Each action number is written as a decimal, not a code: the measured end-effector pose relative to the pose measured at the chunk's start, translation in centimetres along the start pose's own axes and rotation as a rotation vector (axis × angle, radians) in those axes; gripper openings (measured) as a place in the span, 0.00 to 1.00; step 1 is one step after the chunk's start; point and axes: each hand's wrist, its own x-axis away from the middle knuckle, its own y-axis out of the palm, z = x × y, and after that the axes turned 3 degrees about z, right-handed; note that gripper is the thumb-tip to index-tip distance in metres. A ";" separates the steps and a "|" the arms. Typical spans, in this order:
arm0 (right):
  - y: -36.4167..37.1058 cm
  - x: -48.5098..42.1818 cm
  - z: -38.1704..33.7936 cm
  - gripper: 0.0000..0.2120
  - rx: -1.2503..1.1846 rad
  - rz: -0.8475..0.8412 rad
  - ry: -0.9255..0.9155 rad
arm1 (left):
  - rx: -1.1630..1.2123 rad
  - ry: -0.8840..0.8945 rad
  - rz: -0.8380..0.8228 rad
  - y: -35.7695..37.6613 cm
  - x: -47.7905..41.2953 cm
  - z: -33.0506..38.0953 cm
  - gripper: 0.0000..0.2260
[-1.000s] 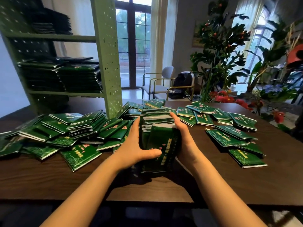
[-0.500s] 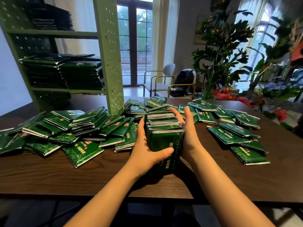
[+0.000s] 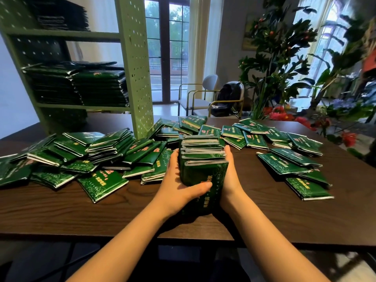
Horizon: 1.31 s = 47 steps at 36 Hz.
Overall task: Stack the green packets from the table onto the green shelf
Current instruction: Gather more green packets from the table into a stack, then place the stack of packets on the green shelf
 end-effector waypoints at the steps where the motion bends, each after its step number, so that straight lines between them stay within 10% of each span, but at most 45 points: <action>1: 0.1 -0.1 0.1 0.31 -0.002 -0.002 0.001 | -0.019 0.002 -0.002 -0.2 0.0 0.1 0.42; 14: 3.8 -0.4 -2.4 0.25 0.383 -0.203 -0.060 | 0.380 -0.294 0.102 -2.9 -1.3 5.4 0.23; 18: 3.4 -2.2 -2.5 0.51 0.687 -0.310 -0.186 | 0.390 -0.388 0.100 -5.6 -2.1 7.4 0.29; 22: 7.8 -2.7 -3.4 0.31 0.543 -0.377 -0.091 | 0.334 -0.441 0.056 -8.1 -3.0 9.5 0.28; 33: 15.7 -5.2 -3.8 0.26 0.428 -0.400 -0.006 | 0.512 -0.385 0.223 -13.4 -5.5 13.5 0.23; 38: 20.0 -7.0 -5.1 0.38 0.477 -0.414 0.023 | 0.471 -0.328 0.320 -16.4 -7.6 15.8 0.23; 47: 26.7 -9.5 -8.6 0.17 0.389 -0.406 0.098 | 0.370 -0.254 0.295 -21.9 -11.6 20.5 0.23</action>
